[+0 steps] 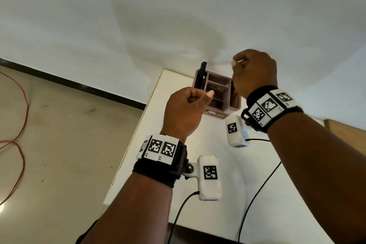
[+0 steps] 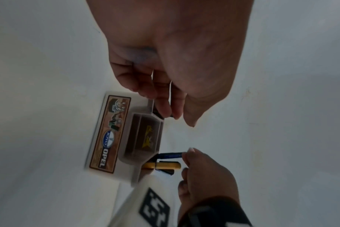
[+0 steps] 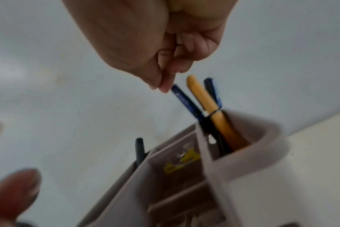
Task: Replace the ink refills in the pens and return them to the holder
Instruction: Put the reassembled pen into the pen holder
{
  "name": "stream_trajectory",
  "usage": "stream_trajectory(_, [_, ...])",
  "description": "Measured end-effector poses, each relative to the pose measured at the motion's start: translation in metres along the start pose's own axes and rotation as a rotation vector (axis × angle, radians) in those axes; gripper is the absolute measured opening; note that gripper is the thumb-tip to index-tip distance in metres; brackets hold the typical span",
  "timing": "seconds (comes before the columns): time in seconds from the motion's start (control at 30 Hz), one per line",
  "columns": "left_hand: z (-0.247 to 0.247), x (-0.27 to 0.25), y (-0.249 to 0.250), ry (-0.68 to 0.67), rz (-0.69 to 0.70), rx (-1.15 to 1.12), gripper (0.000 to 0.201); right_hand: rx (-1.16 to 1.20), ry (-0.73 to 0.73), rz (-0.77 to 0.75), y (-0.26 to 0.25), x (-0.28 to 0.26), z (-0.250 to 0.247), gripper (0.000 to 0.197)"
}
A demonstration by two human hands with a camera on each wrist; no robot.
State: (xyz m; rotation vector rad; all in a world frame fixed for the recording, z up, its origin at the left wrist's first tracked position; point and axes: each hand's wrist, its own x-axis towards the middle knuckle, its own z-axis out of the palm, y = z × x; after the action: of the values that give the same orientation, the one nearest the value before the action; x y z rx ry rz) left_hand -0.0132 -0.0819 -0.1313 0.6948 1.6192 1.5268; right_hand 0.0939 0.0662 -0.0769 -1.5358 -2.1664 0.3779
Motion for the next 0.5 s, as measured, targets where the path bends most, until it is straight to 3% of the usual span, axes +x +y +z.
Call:
stream_trajectory(0.13, [0.011,-0.005,-0.003,-0.051,0.025,0.046,0.018,-0.007,0.072,0.055,0.027,-0.003,-0.015,0.018])
stream_trajectory(0.23, [0.017,-0.008,-0.005,-0.103,0.037,0.116,0.018,-0.072,-0.004,0.057,0.043,-0.007,-0.012,0.032])
stream_trajectory(0.43, [0.019,-0.009,-0.008,-0.122,0.046,0.195,0.018,-0.067,-0.063,0.033,0.048,-0.013,-0.004,0.019])
stream_trajectory(0.5, [0.021,-0.01,-0.009,-0.13,0.046,0.213,0.018,-0.047,-0.06,0.046,0.049,-0.014,-0.003,0.034])
